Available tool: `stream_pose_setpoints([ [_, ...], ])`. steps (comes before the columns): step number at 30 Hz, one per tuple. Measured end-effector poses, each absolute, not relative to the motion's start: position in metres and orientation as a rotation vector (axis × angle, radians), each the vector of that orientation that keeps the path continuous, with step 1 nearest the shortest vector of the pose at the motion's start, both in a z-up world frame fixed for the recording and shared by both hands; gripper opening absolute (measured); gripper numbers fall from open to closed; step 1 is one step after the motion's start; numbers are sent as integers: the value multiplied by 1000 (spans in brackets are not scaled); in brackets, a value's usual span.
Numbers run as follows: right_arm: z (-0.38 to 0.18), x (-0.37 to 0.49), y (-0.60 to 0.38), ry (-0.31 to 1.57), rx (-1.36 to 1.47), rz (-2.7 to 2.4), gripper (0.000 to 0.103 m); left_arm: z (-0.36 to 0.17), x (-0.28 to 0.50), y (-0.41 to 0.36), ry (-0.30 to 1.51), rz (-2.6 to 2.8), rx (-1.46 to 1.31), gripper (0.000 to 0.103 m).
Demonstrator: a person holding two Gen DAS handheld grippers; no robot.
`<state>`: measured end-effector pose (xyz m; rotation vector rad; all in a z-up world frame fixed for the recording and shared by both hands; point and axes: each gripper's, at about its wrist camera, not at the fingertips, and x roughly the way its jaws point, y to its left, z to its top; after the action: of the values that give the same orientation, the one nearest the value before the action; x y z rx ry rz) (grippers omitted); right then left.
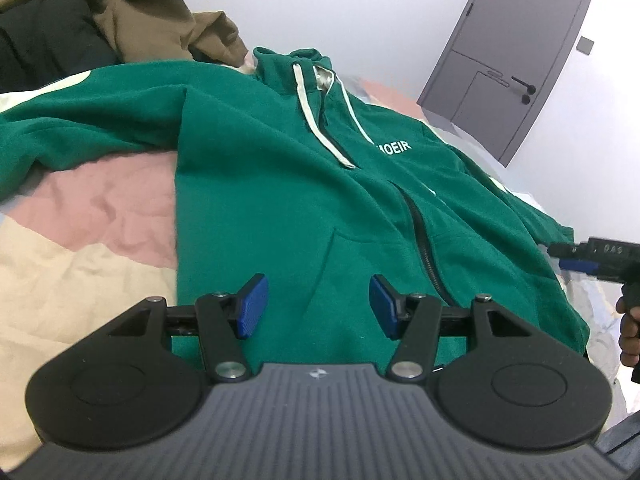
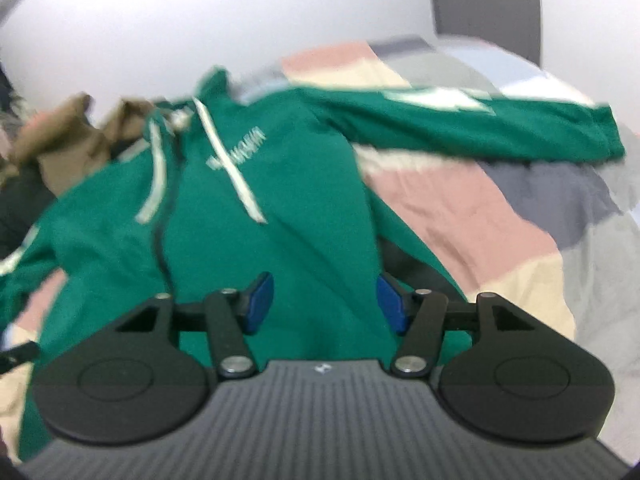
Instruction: Fold large clothes
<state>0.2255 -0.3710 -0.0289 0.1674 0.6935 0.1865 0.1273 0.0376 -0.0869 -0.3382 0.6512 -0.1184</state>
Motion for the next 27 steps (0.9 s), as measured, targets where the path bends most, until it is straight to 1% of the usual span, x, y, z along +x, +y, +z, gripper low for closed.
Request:
stream_pose_setpoints([
  [2,-26,221,-358,675,141,249,59,-89,129,34,660,-122,-325,62],
  [6,-33,225,-331,716,104,361,59,-96,134,31,697,-112,-300,62],
  [12,-64,239,-299,875,-9,395,59,-114,144,29,790,-85,-261,62],
  [17,-90,251,-292,980,-25,368,58,-120,146,29,818,-81,-250,62],
  [23,-85,248,-289,979,17,356,59,-117,142,32,813,-81,-275,62],
  [27,-63,243,-318,902,183,356,59,-108,135,34,771,-87,-296,62],
])
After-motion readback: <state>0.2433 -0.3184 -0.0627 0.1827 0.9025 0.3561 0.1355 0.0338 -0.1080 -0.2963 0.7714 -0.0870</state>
